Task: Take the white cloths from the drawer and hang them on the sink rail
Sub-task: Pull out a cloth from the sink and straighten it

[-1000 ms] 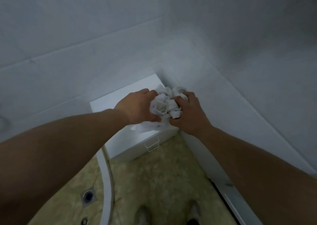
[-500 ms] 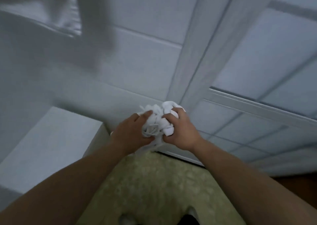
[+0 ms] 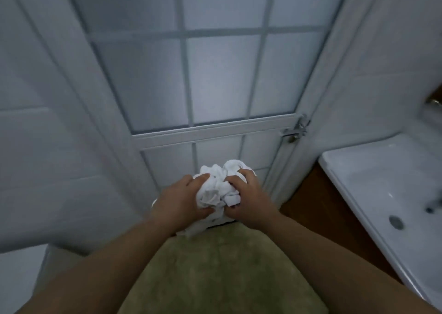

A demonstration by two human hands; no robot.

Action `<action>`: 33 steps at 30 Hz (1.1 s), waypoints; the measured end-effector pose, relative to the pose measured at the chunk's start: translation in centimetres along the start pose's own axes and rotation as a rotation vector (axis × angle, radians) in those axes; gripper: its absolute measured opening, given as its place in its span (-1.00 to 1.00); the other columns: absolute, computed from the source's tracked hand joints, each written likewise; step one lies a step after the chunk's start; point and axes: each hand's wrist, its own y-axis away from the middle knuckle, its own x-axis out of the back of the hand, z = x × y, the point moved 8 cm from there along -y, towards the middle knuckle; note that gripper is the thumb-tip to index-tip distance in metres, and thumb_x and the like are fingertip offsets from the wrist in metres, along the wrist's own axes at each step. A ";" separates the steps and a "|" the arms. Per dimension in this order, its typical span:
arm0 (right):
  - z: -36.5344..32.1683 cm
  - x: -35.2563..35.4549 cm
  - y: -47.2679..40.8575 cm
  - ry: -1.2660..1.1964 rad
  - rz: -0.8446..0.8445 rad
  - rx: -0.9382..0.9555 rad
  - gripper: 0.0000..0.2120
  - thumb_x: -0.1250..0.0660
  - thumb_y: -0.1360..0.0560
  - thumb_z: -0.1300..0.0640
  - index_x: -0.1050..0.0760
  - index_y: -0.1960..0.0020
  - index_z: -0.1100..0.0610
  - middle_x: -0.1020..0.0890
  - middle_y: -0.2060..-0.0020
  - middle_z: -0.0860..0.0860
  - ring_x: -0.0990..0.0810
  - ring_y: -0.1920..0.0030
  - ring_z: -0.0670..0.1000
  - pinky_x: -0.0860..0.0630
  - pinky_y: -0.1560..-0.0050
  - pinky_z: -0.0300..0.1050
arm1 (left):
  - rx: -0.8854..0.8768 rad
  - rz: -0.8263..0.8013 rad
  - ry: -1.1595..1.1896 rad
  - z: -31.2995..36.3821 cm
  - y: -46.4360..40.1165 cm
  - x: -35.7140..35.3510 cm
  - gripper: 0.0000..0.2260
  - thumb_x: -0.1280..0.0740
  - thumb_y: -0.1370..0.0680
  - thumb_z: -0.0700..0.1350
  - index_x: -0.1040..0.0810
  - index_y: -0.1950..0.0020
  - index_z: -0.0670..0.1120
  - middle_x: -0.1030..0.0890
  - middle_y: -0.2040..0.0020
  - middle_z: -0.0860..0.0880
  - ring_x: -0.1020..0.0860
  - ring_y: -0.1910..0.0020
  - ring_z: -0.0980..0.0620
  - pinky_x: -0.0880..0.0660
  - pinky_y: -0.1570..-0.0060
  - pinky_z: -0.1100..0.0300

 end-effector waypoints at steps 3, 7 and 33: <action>7.5 6.9 4.8 0.028 0.034 -0.125 -0.40 -0.45 -0.29 -0.16 -0.42 -0.28 -0.06 -0.39 -0.33 0.12 -0.40 -0.29 0.19 -0.48 -0.26 0.18 | -0.127 -0.033 -0.056 10.5 -3.2 -2.7 -0.19 -0.43 -0.37 0.32 -0.20 -0.55 0.16 -0.46 -0.28 0.02 -0.52 -0.20 -0.04 -0.41 -0.09 0.12; 15.2 16.9 10.0 0.078 0.151 -0.184 -0.44 -0.46 -0.26 -0.09 -0.43 -0.22 -0.04 -0.46 -0.22 0.12 -0.47 -0.21 0.18 -0.50 -0.19 0.20 | -0.270 -0.028 -0.014 23.4 -6.4 -6.1 -0.20 -0.48 -0.37 0.23 -0.25 -0.54 0.11 -0.49 -0.27 -0.04 -0.53 -0.20 -0.08 -0.41 -0.08 0.12; 29.1 37.8 22.3 0.266 0.587 -0.961 -0.44 -0.51 -0.30 -0.02 -0.48 -0.26 0.00 -0.36 -0.25 0.10 -0.36 -0.22 0.17 -0.46 -0.21 0.07 | -1.206 -0.307 -0.204 56.2 -22.8 -14.1 -0.23 -0.38 -0.40 0.32 -0.18 -0.52 0.13 -0.49 -0.22 -0.05 -0.52 -0.13 -0.07 -0.47 -0.11 0.07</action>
